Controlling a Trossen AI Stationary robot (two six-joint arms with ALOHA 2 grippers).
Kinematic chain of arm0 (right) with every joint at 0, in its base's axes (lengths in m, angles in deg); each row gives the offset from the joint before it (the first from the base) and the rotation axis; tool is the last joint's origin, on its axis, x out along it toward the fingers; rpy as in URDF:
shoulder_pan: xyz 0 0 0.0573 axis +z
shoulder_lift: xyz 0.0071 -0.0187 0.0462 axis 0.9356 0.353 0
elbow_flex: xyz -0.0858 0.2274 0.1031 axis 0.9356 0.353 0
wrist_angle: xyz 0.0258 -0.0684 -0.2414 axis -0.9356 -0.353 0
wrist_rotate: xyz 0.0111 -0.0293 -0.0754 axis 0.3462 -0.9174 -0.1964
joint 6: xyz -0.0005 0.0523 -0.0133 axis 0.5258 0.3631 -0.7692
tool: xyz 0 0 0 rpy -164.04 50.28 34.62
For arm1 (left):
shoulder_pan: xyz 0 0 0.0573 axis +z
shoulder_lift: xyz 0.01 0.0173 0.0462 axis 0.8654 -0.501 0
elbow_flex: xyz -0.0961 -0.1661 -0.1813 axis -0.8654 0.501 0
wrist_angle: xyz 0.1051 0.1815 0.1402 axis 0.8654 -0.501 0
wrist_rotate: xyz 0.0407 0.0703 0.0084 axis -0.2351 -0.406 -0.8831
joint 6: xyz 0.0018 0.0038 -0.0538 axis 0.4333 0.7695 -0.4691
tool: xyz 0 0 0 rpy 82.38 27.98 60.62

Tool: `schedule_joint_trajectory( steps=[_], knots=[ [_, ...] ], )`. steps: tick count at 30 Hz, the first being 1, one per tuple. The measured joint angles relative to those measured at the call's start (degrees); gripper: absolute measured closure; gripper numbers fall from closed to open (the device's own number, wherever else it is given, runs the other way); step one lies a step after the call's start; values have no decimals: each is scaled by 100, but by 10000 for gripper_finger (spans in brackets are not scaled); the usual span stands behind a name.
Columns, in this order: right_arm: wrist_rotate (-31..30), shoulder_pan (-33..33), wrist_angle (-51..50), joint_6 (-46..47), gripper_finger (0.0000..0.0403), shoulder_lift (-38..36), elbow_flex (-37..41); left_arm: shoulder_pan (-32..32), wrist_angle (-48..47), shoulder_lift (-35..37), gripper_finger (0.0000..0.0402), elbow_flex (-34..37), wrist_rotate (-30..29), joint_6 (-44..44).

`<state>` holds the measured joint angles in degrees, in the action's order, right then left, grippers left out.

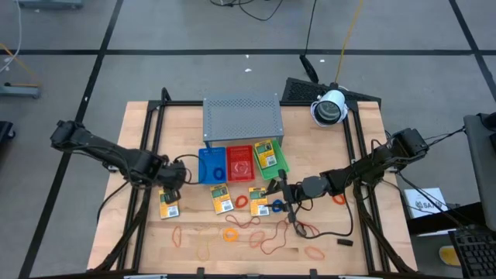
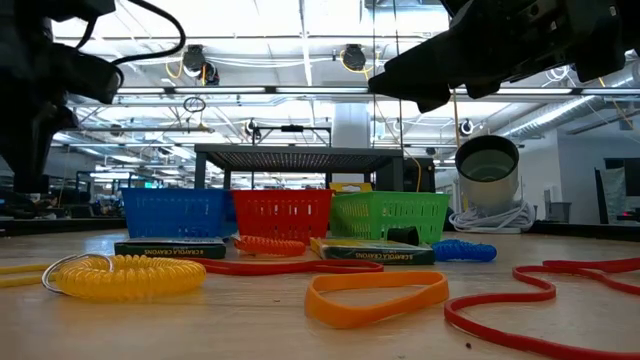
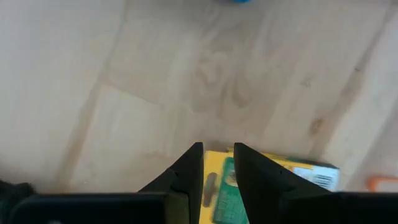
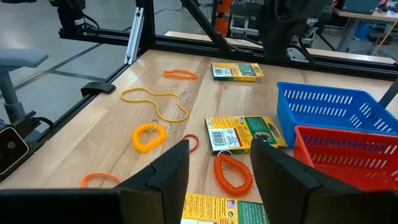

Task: Pick & Place Office Desk Supplies
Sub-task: Put the crayon pack into the green bin

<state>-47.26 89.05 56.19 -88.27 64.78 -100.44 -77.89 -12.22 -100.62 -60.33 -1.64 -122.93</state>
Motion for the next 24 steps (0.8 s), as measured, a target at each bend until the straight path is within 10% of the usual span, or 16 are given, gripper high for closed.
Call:
schedule_joint_trajectory(
  steps=[24],
  knots=[
    [4,0,-55,0,243,0,0,-531,-608,-185,209,2,70,-922]
  ],
)
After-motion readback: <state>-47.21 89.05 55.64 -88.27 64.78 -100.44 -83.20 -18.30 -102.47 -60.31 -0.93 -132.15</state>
